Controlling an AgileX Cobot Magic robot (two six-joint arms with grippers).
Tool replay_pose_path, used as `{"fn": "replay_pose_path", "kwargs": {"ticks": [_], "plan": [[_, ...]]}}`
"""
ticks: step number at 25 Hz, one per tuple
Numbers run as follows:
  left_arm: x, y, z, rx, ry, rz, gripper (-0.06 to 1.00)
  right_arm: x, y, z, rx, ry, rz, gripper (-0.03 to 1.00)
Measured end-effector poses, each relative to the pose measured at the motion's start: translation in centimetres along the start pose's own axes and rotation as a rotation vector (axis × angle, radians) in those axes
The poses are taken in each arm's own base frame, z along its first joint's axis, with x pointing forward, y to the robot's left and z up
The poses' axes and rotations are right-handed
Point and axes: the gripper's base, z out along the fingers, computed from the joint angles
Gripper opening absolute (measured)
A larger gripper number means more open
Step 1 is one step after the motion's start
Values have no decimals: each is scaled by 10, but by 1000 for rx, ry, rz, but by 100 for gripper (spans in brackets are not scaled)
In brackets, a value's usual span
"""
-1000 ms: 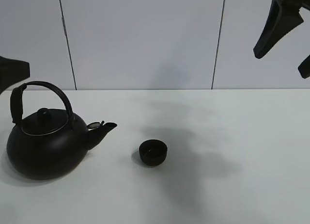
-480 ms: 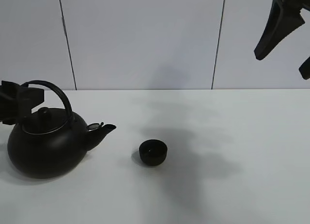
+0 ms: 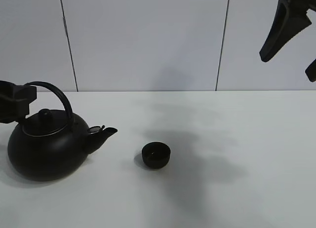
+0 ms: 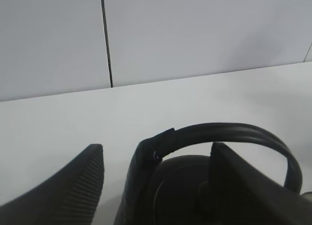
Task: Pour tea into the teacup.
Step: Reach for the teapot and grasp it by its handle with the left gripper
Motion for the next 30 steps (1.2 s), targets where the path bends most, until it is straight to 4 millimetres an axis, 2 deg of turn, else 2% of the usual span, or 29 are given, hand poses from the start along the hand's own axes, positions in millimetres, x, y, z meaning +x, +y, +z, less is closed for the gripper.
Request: {"fn": "replay_pose_path", "kwargs": {"ticks": [8, 13, 21, 30], "plan": [[2, 1, 0, -2, 17, 16, 46, 0, 0, 0, -2, 3, 1, 51], [3, 14, 0, -20, 25, 9, 46, 0, 0, 0, -2, 3, 2, 51], [4, 19, -1, 62, 32, -17, 46, -2, 1, 0, -10, -21, 7, 50], [28, 16, 14, 105, 56, -62, 46, -2, 1, 0, -12, -21, 9, 50]]}}
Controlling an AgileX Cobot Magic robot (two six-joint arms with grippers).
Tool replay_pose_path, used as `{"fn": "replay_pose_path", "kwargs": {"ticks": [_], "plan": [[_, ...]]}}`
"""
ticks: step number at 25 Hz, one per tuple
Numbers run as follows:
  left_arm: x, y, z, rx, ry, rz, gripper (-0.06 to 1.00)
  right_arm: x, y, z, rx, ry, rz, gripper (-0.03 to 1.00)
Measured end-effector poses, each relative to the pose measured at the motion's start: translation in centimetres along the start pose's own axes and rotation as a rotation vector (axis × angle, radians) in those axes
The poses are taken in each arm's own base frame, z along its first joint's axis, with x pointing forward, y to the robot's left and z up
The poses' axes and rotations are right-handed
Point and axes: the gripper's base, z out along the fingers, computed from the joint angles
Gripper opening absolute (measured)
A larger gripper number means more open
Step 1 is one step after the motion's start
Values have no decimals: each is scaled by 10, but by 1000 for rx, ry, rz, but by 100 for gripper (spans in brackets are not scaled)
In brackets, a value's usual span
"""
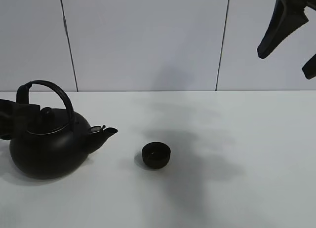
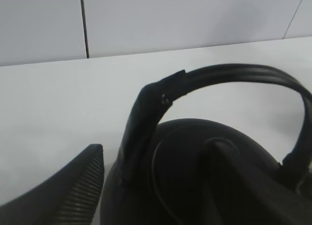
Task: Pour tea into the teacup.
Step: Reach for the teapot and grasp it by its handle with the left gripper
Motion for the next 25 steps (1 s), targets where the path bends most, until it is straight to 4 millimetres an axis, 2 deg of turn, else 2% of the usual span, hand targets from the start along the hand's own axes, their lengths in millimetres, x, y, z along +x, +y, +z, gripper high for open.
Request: {"fn": "replay_pose_path", "kwargs": {"ticks": [7, 15, 25], "plan": [[-3, 3, 4, -25, -18, -20, 46, 0, 0, 0, -1, 0, 1, 50], [-17, 5, 17, -9, -79, -13, 46, 0, 0, 0, -1, 0, 1, 50], [-15, 3, 18, 15, -57, -34, 46, 0, 0, 0, -4, 0, 3, 50]]}}
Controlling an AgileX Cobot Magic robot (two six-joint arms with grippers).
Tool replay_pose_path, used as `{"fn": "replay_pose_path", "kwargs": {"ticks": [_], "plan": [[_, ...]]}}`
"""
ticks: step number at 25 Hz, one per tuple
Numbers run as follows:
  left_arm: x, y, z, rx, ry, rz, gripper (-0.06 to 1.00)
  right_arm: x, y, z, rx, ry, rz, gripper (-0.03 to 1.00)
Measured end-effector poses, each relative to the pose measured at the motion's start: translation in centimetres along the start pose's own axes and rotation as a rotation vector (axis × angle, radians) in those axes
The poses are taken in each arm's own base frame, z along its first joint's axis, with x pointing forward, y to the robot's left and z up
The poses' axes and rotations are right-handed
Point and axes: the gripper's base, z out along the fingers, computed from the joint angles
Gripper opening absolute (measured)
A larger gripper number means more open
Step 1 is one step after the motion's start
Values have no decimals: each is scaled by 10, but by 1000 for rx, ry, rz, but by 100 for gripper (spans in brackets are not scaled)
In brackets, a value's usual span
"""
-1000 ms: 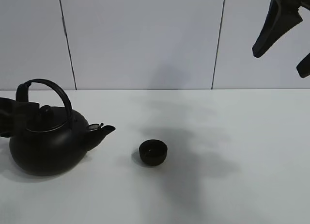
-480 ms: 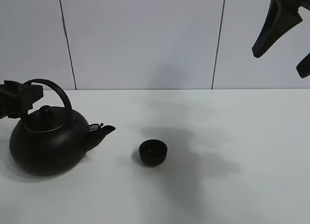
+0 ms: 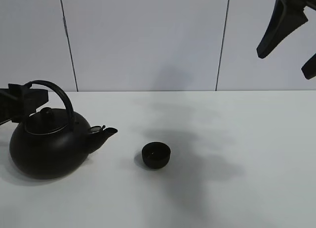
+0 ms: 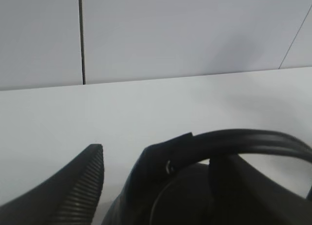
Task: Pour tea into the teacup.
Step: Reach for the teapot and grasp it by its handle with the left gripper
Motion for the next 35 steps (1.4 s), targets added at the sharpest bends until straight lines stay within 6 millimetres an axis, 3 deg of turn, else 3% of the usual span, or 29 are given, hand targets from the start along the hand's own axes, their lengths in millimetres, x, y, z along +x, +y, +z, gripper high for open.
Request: {"fn": "replay_pose_path", "kwargs": {"ticks": [6, 10, 22, 35], "plan": [[2, 0, 0, -3, 19, -1, 42, 0, 0, 0, 0, 0, 0, 50], [2, 2, 0, -15, 21, 5, 20, 0, 0, 0, -1, 0, 1, 50], [-2, -3, -3, 30, 38, 20, 20, 0, 0, 0, -2, 0, 2, 50], [-44, -10, -22, 42, -99, -36, 19, 0, 0, 0, -2, 0, 2, 50]]}}
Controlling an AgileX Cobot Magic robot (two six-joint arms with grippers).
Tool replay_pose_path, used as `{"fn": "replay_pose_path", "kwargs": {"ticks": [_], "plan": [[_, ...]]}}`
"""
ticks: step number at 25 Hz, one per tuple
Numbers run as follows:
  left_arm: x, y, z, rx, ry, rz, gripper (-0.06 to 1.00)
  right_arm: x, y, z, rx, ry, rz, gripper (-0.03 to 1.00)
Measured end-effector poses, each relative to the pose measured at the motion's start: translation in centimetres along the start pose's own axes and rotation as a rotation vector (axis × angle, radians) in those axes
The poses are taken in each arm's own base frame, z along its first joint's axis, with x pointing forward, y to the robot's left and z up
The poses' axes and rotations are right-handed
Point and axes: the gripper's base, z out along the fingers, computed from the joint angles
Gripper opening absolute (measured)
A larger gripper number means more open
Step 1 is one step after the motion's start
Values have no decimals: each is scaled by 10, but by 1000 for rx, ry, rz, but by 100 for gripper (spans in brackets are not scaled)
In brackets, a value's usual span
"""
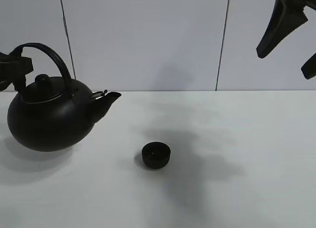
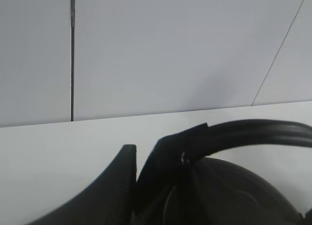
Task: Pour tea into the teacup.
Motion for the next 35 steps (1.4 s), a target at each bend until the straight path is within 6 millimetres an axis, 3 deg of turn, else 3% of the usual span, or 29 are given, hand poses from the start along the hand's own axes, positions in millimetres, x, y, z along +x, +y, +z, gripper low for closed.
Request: {"fn": "replay_pose_path", "kwargs": {"ticks": [13, 20, 29, 35], "plan": [[9, -46, 6, -86, 18, 2, 19, 0, 0, 0, 0, 0, 0, 50], [11, -57, 9, -177, 67, 67, 19, 0, 0, 0, 0, 0, 0, 50], [-9, -70, 30, -161, 43, 86, 19, -2, 0, 0, 0, -21, 0, 50], [-12, -72, 34, -158, 64, 73, 19, -2, 0, 0, 0, -23, -7, 50]]}}
